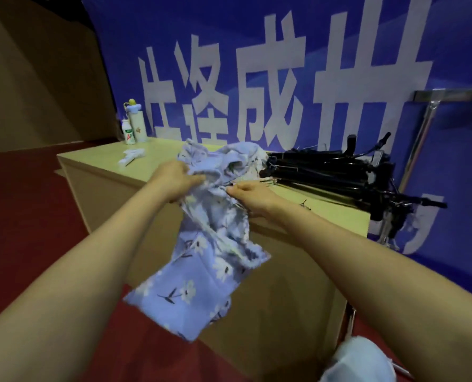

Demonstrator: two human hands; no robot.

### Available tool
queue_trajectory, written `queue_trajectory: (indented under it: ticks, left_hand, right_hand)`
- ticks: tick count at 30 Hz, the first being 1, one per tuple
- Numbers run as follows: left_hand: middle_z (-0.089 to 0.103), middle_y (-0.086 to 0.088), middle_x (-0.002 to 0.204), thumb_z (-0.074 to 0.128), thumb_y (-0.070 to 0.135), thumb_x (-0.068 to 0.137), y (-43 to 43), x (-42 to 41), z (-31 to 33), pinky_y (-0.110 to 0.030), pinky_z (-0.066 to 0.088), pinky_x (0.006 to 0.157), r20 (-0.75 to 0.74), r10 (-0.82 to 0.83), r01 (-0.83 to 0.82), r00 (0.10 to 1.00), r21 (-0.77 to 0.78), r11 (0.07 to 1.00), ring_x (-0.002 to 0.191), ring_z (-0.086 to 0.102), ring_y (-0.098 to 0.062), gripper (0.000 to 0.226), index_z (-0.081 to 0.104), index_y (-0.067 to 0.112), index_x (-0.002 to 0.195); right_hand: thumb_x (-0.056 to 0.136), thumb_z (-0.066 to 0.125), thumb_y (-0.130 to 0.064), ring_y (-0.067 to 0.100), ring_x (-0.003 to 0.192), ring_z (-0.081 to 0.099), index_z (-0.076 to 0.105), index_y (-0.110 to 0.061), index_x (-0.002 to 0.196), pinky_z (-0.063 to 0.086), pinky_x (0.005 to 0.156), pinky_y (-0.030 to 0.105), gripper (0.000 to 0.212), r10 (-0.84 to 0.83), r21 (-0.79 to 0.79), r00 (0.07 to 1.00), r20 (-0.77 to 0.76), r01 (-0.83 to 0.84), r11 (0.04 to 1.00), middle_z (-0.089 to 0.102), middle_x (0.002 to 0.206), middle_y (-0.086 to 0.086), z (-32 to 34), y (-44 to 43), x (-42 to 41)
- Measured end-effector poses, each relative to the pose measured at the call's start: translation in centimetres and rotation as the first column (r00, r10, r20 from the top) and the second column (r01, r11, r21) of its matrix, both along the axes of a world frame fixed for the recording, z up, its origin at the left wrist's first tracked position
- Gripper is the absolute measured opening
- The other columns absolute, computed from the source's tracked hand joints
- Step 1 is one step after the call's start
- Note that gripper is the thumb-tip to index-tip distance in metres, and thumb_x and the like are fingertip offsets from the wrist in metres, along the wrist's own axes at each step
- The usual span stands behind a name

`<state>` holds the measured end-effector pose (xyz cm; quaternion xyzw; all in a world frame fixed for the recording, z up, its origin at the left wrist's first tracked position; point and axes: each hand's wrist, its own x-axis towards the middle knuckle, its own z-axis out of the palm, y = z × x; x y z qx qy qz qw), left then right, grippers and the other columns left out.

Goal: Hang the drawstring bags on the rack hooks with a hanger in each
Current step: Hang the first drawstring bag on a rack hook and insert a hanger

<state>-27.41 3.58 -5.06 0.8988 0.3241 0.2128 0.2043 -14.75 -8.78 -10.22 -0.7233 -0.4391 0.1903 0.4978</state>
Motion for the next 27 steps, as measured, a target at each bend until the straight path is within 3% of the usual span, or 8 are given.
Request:
queue_trajectory:
  ticks: [4, 7, 10, 12, 15, 19, 24, 27]
  left_hand:
    - [0.041, -0.005, 0.067, 0.057, 0.017, 0.091, 1.4, -0.2, -4.2, -0.028, 0.033, 0.046, -0.039, -0.192, 0.188, 0.981, -0.085, 0.978, 0.051, 0.038, -0.020, 0.021, 0.038, 0.009, 0.092]
    - [0.037, -0.006, 0.076, 0.045, -0.005, 0.090, 1.3, 0.3, -4.9, -0.028, 0.029, 0.049, -0.033, -0.397, 0.391, 0.917, -0.110, 0.914, 0.052, 0.026, -0.021, 0.025, 0.034, 0.018, 0.087]
    - [0.047, -0.005, 0.076, 0.035, -0.019, 0.077, 0.9, 1.5, -4.9, -0.028, 0.032, 0.056, -0.191, -0.545, 0.546, 0.816, -0.053, 0.836, 0.056, 0.036, -0.018, 0.045, 0.055, 0.021, 0.073]
    - [0.059, -0.013, 0.099, 0.038, -0.016, 0.082, 0.6, 2.6, -5.2, -0.032, 0.033, 0.061, -0.400, -0.500, 0.562, 0.768, 0.046, 0.826, 0.067, 0.040, -0.023, 0.053, 0.070, 0.023, 0.094]
    - [0.052, -0.013, 0.129, 0.035, -0.001, 0.096, -0.5, 3.9, -5.3, -0.035, 0.031, 0.062, -0.506, -0.413, 0.529, 0.757, 0.104, 0.842, 0.067, 0.038, -0.024, 0.055, 0.043, 0.030, 0.140]
    - [0.037, -0.006, 0.149, 0.032, 0.000, 0.097, -1.4, 5.3, -5.7, -0.040, 0.043, 0.089, -0.486, -0.435, 0.531, 0.758, 0.072, 0.844, 0.123, 0.047, -0.031, 0.056, 0.030, 0.024, 0.147]
    - [0.025, 0.001, 0.156, 0.033, -0.009, 0.092, -2.0, 7.0, -6.0, -0.042, 0.048, 0.075, -0.382, -0.513, 0.534, 0.769, -0.059, 0.844, 0.098, 0.054, -0.026, 0.065, 0.032, 0.027, 0.146]
    - [0.024, -0.001, 0.157, 0.034, -0.009, 0.093, -2.9, 7.7, -5.8, -0.041, 0.047, 0.077, -0.331, -0.522, 0.531, 0.786, -0.070, 0.844, 0.110, 0.056, -0.029, 0.065, 0.030, 0.027, 0.147]
  right_hand:
    - [0.100, 0.046, -0.023, 0.014, 0.048, 0.022, 0.027, -0.018, 0.058, 0.018, 0.050, 0.028, 0.046, -0.164, -0.003, 0.981, 0.102, 0.165, 0.986, 0.022, 0.054, 0.004, -2.9, -0.9, 1.1]
    - [0.099, 0.046, -0.024, 0.016, 0.052, 0.024, 0.028, -0.018, 0.057, 0.018, 0.055, 0.031, 0.046, -0.258, -0.041, 0.953, 0.161, 0.267, 0.963, 0.025, 0.054, 0.003, -3.8, -1.3, 2.2]
    - [0.099, 0.047, -0.024, 0.016, 0.049, 0.022, 0.027, -0.017, 0.056, 0.017, 0.052, 0.030, 0.048, -0.344, -0.019, 0.928, 0.140, 0.350, 0.937, 0.024, 0.052, 0.003, -4.1, -2.2, 3.0]
    - [0.098, 0.048, -0.026, 0.017, 0.050, 0.024, 0.029, -0.016, 0.057, 0.017, 0.052, 0.030, 0.046, -0.364, -0.055, 0.914, 0.179, 0.378, 0.924, 0.025, 0.053, 0.004, -4.1, -2.9, 3.2]
    - [0.097, 0.050, -0.030, 0.023, 0.057, 0.037, 0.043, -0.005, 0.064, 0.023, 0.053, 0.031, 0.042, -0.336, -0.174, 0.881, 0.334, 0.408, 0.896, 0.040, 0.059, 0.016, -4.5, -4.2, 3.4]
    - [0.094, 0.057, -0.031, 0.033, 0.079, 0.061, 0.064, 0.002, 0.089, 0.041, 0.063, 0.034, 0.035, -0.306, -0.199, 0.801, 0.514, 0.459, 0.866, 0.067, 0.084, 0.021, -4.9, -5.4, 3.5]
    - [0.090, 0.061, -0.023, 0.025, 0.082, 0.066, 0.068, -0.009, 0.094, 0.050, 0.072, 0.035, 0.016, -0.456, -0.027, 0.733, 0.505, 0.542, 0.840, 0.071, 0.092, 0.010, -3.2, -5.7, 5.1]
    - [0.093, 0.055, -0.015, 0.021, 0.081, 0.064, 0.067, -0.008, 0.101, 0.051, 0.074, 0.036, 0.016, -0.603, 0.056, 0.686, 0.408, 0.640, 0.766, 0.070, 0.098, 0.009, -2.6, -6.5, 6.9]
